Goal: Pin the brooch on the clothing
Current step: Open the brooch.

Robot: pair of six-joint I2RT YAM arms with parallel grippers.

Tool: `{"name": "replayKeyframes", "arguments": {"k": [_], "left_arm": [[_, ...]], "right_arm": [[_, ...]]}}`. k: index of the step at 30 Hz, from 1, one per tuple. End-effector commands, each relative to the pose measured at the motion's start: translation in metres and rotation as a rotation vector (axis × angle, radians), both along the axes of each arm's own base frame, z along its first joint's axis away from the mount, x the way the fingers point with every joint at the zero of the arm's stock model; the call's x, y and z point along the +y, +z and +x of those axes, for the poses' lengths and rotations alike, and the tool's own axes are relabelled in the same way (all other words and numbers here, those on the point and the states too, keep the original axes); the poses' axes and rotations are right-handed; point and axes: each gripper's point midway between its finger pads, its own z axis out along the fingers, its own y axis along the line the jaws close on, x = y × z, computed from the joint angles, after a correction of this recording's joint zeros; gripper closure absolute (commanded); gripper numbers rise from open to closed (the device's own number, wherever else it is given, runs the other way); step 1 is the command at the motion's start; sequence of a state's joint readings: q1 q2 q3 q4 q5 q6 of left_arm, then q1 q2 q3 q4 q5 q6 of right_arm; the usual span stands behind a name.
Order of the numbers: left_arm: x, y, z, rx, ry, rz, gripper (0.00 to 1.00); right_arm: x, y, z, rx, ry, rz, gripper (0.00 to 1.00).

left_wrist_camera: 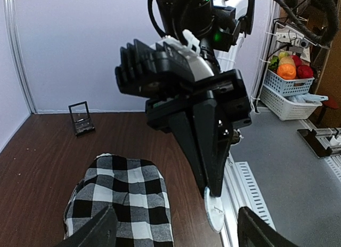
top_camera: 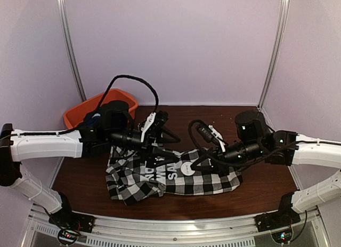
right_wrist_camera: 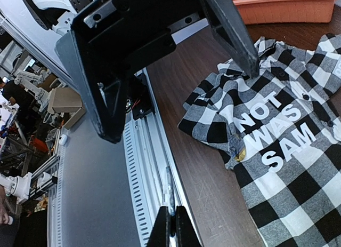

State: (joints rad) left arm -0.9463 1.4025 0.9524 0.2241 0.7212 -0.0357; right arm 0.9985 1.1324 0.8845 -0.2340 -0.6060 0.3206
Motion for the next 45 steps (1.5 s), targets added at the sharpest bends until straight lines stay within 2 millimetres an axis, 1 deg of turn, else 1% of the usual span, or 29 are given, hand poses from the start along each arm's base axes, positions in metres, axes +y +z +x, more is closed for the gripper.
{"name": "replayKeyframes", "arguments": {"k": [1, 5, 9, 13, 15, 20, 23, 26, 30, 35, 40, 42, 45], "left_arm": [[-0.002, 0.002, -0.005, -0.035, -0.054, -0.005, 0.23], [-0.009, -0.009, -0.015, -0.037, -0.096, 0.049, 0.27], [-0.015, -0.023, -0.020, -0.046, -0.112, 0.099, 0.31], [-0.018, -0.027, -0.019, -0.042, -0.105, 0.118, 0.36], [-0.020, -0.030, -0.019, -0.042, -0.102, 0.131, 0.41], [-0.023, -0.040, -0.021, -0.042, -0.099, 0.173, 0.44], [-0.025, -0.042, -0.022, -0.037, -0.101, 0.183, 0.50], [-0.027, -0.047, -0.023, -0.039, -0.101, 0.203, 0.51], [-0.028, -0.049, -0.023, -0.040, -0.098, 0.215, 0.52], [-0.028, -0.056, -0.024, -0.052, -0.104, 0.257, 0.54], [-0.028, -0.058, -0.022, -0.064, -0.098, 0.270, 0.54], [-0.028, -0.059, -0.022, -0.064, -0.098, 0.273, 0.55], [-0.029, -0.060, -0.022, -0.065, -0.096, 0.275, 0.59]], "right_arm": [[-0.002, -0.003, -0.010, 0.050, 0.048, 0.032, 1.00], [-0.007, -0.006, -0.009, 0.056, 0.045, 0.028, 1.00], [-0.008, -0.013, -0.006, 0.075, 0.042, 0.016, 1.00], [-0.008, -0.016, -0.006, 0.084, 0.046, 0.013, 1.00], [-0.008, -0.019, -0.005, 0.088, 0.043, 0.007, 1.00], [-0.007, -0.025, -0.004, 0.107, 0.043, -0.004, 1.00], [-0.005, -0.029, -0.004, 0.123, 0.045, -0.005, 1.00], [-0.003, -0.033, -0.004, 0.140, 0.052, -0.011, 1.00], [-0.001, -0.037, -0.003, 0.147, 0.055, -0.018, 1.00], [0.000, -0.036, -0.002, 0.145, 0.051, -0.013, 1.00], [-0.001, -0.035, 0.002, 0.145, 0.039, -0.011, 1.00], [-0.001, -0.036, 0.002, 0.148, 0.040, -0.012, 1.00], [0.000, -0.037, 0.002, 0.154, 0.042, -0.016, 1.00]]}}
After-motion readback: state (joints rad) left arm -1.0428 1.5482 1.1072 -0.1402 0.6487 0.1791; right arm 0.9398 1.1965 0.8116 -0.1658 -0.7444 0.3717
